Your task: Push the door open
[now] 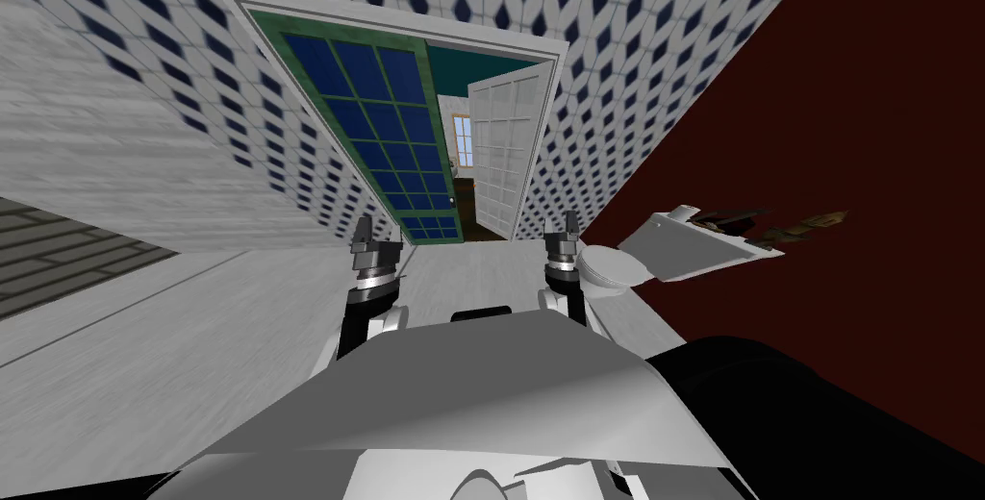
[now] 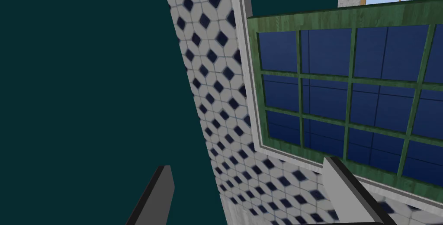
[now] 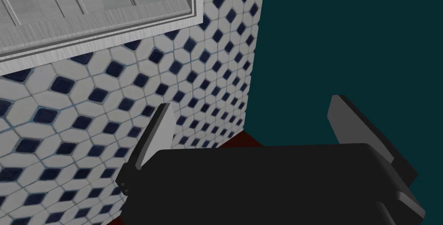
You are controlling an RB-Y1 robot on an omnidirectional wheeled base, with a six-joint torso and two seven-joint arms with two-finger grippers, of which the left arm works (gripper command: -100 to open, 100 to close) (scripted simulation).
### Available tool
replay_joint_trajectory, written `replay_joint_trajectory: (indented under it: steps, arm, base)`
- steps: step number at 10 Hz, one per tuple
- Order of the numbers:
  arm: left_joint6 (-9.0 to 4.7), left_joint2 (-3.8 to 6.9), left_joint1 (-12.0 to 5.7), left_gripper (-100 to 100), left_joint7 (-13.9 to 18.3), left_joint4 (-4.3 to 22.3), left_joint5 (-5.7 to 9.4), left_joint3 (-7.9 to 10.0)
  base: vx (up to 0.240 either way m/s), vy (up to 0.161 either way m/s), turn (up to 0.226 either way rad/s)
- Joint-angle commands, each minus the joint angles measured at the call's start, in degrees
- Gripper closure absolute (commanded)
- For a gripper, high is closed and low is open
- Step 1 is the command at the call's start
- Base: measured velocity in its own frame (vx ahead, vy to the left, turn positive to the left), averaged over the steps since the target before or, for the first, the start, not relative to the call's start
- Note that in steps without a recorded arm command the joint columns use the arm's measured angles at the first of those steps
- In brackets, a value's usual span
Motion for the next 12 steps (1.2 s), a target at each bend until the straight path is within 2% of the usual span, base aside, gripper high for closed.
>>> replay_joint_trajectory:
  steps: [1, 6, 10, 12]
  arm:
    - [-0.36, 0.48, -0.46, -100, 1.3, 1.5, 0.37, -0.52]
    - [-1.53, 1.70, -1.95, -100, 5.6, 6.6, 1.56, -2.23]
    - [-2.83, 2.71, -3.62, -100, 10.4, 12.2, 2.90, -4.15]
    - [-3.26, 2.98, -4.17, -100, 12.0, 14.1, 3.34, -4.77]
  base:
    - [0.102, 0.024, 0.031]
    - [0.178, 0.026, 0.033]
    - [0.150, 0.027, 0.040]
    - [0.131, 0.020, 0.030]
